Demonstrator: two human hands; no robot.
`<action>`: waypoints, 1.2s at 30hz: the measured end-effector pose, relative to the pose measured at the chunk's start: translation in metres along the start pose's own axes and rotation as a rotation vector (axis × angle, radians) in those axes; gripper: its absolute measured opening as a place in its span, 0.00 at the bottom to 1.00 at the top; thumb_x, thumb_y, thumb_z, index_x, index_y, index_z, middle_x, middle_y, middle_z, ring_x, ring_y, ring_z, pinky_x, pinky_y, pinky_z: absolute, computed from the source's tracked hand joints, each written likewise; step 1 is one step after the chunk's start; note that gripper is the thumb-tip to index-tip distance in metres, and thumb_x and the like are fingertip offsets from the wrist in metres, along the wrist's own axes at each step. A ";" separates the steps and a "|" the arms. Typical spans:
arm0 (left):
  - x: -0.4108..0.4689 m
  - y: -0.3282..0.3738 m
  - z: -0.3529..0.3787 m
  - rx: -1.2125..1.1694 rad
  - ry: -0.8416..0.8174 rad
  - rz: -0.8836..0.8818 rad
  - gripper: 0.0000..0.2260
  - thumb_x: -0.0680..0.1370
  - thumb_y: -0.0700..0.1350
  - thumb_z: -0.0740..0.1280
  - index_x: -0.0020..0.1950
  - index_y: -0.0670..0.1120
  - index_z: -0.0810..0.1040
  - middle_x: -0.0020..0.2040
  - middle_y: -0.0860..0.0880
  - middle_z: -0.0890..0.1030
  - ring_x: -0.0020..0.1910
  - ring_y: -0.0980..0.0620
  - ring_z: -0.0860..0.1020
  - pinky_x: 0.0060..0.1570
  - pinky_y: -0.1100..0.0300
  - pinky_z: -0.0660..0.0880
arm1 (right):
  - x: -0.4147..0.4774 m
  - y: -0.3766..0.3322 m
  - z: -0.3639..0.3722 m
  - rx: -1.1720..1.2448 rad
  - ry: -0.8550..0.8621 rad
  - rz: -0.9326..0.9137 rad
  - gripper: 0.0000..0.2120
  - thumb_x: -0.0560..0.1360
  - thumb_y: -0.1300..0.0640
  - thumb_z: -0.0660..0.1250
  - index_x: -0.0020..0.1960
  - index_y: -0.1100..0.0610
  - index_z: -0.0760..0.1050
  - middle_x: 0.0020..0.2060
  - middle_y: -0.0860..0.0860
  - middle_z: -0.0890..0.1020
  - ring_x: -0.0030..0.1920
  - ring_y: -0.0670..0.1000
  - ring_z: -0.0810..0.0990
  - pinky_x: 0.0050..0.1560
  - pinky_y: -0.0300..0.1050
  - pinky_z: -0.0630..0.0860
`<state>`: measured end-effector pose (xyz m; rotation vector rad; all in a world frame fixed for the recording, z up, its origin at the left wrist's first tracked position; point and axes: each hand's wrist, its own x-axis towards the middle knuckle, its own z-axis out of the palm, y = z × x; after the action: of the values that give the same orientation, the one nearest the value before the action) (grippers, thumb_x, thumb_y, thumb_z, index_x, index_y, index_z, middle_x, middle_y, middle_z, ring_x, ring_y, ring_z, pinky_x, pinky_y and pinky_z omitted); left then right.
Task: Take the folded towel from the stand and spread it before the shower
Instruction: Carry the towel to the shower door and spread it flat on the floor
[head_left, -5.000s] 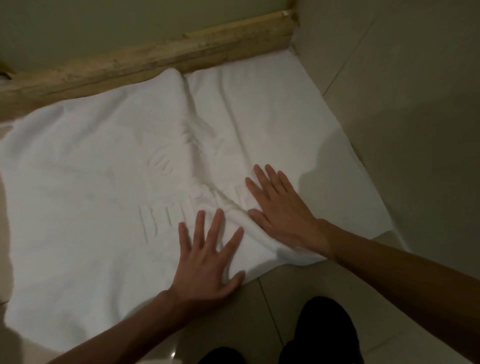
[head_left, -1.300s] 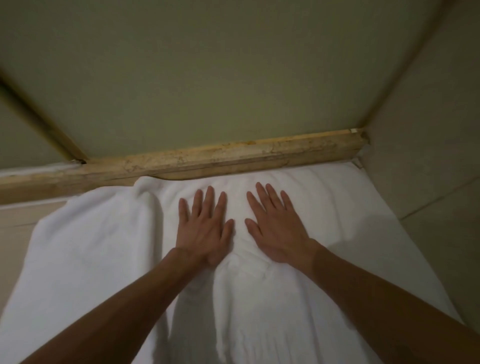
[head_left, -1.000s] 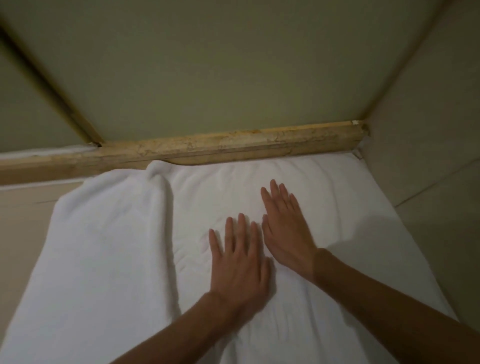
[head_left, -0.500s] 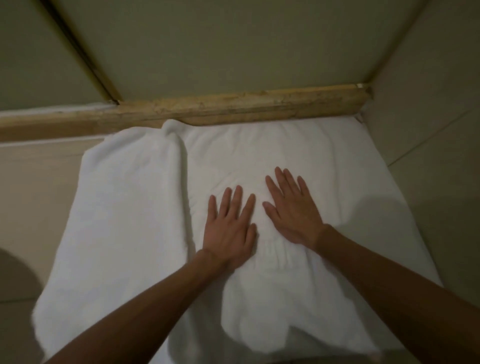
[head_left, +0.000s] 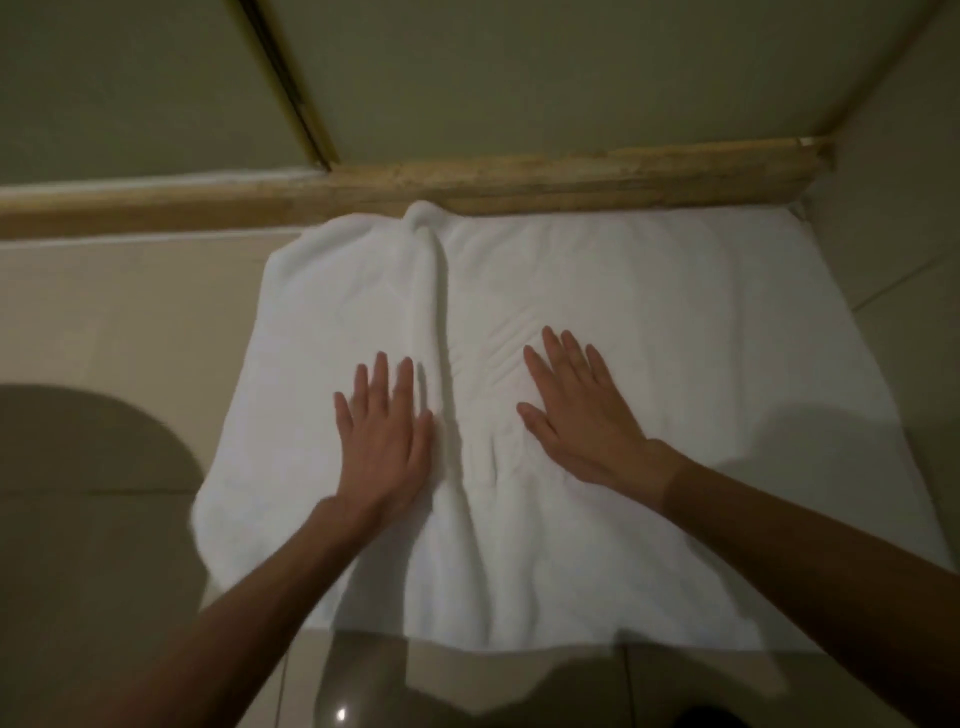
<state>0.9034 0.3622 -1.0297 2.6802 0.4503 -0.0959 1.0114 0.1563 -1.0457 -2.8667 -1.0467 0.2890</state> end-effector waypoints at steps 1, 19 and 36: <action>-0.003 -0.010 0.000 0.027 -0.015 -0.033 0.31 0.77 0.59 0.41 0.78 0.48 0.47 0.79 0.44 0.44 0.77 0.44 0.41 0.73 0.42 0.40 | -0.004 -0.009 0.001 0.011 -0.016 -0.023 0.31 0.80 0.43 0.45 0.77 0.58 0.47 0.77 0.60 0.46 0.76 0.59 0.44 0.75 0.56 0.43; -0.049 -0.071 0.005 0.251 -0.048 -0.094 0.29 0.79 0.61 0.42 0.78 0.54 0.41 0.79 0.46 0.40 0.76 0.45 0.37 0.72 0.38 0.39 | -0.037 -0.038 0.029 -0.091 -0.063 -0.092 0.32 0.79 0.40 0.40 0.77 0.57 0.49 0.76 0.61 0.49 0.76 0.60 0.47 0.75 0.59 0.48; -0.085 -0.118 -0.016 0.187 -0.021 -0.217 0.30 0.78 0.65 0.40 0.77 0.56 0.40 0.78 0.44 0.40 0.76 0.44 0.35 0.69 0.40 0.32 | -0.043 -0.033 0.026 -0.125 -0.070 -0.074 0.33 0.78 0.39 0.37 0.77 0.55 0.47 0.77 0.59 0.48 0.76 0.59 0.45 0.75 0.58 0.45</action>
<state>0.7845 0.4447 -1.0497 2.7986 0.7591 -0.2406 0.9532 0.1541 -1.0600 -2.9385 -1.2218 0.3326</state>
